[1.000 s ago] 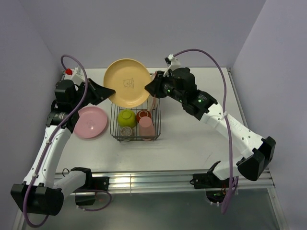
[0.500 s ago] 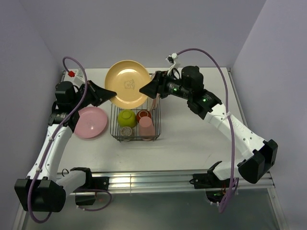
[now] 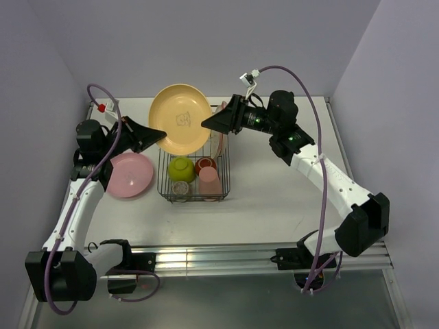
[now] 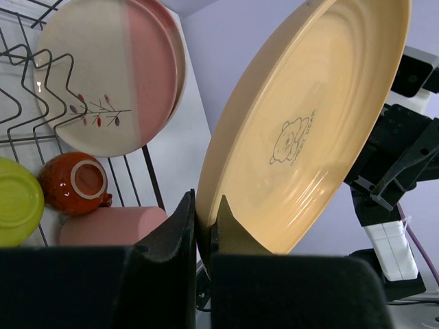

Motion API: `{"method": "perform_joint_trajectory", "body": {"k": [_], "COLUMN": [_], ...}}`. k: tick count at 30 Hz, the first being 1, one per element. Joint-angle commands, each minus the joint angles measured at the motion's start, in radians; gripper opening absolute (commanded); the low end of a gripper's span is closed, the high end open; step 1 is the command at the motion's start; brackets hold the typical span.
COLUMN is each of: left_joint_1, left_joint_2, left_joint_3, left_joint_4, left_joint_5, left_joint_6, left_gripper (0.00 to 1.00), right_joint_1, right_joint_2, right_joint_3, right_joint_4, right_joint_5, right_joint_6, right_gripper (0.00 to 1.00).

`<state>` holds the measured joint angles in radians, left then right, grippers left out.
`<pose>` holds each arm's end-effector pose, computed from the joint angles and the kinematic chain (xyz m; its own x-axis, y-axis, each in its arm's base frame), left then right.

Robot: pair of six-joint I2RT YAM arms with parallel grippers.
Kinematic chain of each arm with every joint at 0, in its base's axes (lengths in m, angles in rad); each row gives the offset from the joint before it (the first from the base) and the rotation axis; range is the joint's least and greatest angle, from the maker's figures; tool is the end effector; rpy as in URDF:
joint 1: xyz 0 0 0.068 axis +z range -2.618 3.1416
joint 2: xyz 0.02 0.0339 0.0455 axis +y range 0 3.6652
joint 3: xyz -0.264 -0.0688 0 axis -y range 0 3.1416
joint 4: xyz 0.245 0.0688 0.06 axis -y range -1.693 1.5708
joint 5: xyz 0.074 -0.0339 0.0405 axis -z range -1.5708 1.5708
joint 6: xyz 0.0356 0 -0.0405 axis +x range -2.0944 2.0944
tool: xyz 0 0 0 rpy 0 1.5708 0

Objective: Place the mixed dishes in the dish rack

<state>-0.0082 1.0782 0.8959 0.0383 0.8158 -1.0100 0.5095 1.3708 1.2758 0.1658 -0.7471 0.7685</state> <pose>0.2441 -0.0279 0.3466 -0.6914 -0.5747 -0.4379 0.2648 0.3623 -0.8937 0.2649 0.1757 0.4158 -0.6156 0.2402 -0.7506 -0.7256 0.1988 0.6588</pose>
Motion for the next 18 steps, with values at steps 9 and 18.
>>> {"method": "perform_joint_trajectory", "body": {"k": [9, 18], "left_joint_1": [-0.012, -0.012], "left_joint_2": [-0.017, -0.003], "left_joint_3": [-0.025, -0.032], "left_joint_4": [0.052, 0.074], "left_joint_5": [0.078, 0.095], "left_joint_6": [0.018, 0.02], "left_gripper": [0.0, 0.0], "right_joint_1": [0.015, 0.021], "right_joint_2": [0.066, 0.105], "right_joint_3": [0.082, 0.088], "right_joint_4": [0.118, 0.126], "right_joint_5": [-0.047, -0.043], "right_joint_6": [0.029, 0.055], "right_gripper": [0.57, 0.18]}}
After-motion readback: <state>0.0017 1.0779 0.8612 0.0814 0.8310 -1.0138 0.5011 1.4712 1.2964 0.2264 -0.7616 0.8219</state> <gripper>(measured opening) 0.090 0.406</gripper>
